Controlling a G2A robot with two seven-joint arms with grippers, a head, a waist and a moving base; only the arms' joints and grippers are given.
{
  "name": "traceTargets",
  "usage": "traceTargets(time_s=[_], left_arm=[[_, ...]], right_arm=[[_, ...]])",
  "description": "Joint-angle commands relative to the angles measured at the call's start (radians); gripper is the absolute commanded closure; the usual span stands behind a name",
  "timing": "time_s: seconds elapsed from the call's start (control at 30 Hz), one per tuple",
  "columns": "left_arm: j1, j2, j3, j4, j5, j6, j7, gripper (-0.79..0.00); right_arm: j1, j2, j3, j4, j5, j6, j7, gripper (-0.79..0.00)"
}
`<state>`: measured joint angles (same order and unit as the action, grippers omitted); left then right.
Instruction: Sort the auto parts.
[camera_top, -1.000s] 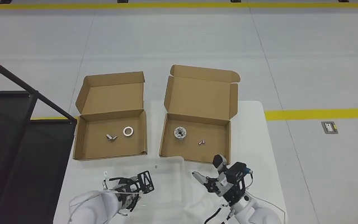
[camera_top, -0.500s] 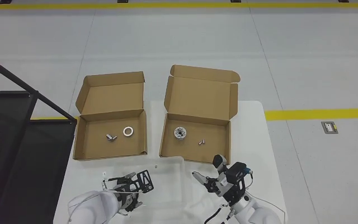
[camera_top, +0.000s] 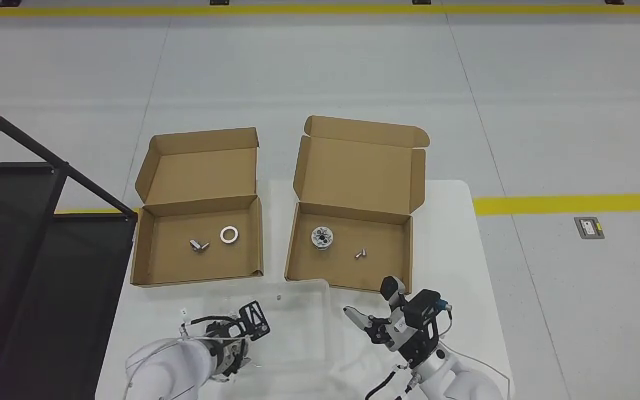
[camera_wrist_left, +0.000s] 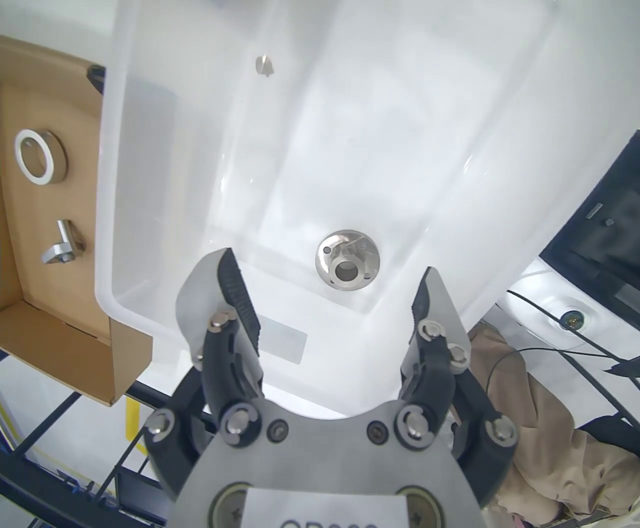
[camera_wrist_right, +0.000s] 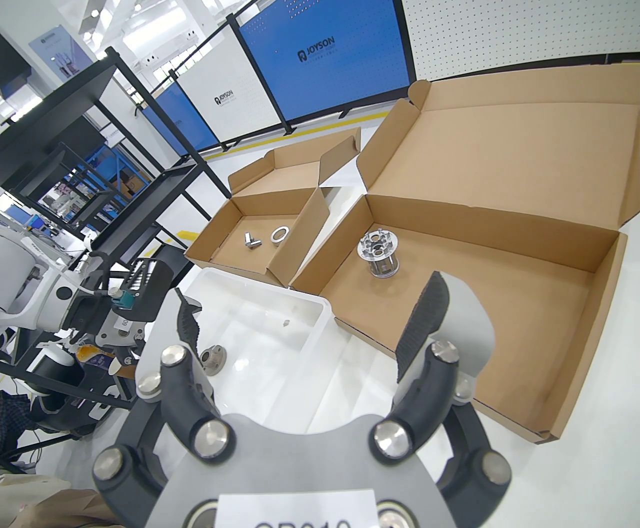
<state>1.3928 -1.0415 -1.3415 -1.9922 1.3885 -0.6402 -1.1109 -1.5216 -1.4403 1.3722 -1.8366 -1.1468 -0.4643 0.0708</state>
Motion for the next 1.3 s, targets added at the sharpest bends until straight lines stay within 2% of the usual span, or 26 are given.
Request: traceTargets(time_s=[0.0,0.1,0.33,0.5,1.0,1.27], left_arm=[[-0.017,-0.002,0.017,0.027,-0.007,0.010,-0.014,-0.610],[-0.040,-0.004,0.039,0.056,-0.008,0.026,-0.028,-0.582],[-0.077,-0.005,0.069,0.117,-0.024,0.014,-0.057,-0.591],[-0.090,-0.005,0.077,0.139,-0.042,0.008,-0.077,-0.489],[-0.125,0.005,0.117,0.195,-0.065,0.029,-0.098,-0.391],[-0.151,0.005,0.139,0.218,-0.068,0.035,-0.100,-0.372]], right_arm=[[0.000,0.000,0.000,0.000,0.000,0.000,0.000,-0.785],[0.000,0.000,0.000,0.000,0.000,0.000,0.000,-0.785],[0.000,0.000,0.000,0.000,0.000,0.000,0.000,-0.785],[0.000,0.000,0.000,0.000,0.000,0.000,0.000,-0.785],[0.000,0.000,0.000,0.000,0.000,0.000,0.000,-0.785],[0.000,0.000,0.000,0.000,0.000,0.000,0.000,-0.785]])
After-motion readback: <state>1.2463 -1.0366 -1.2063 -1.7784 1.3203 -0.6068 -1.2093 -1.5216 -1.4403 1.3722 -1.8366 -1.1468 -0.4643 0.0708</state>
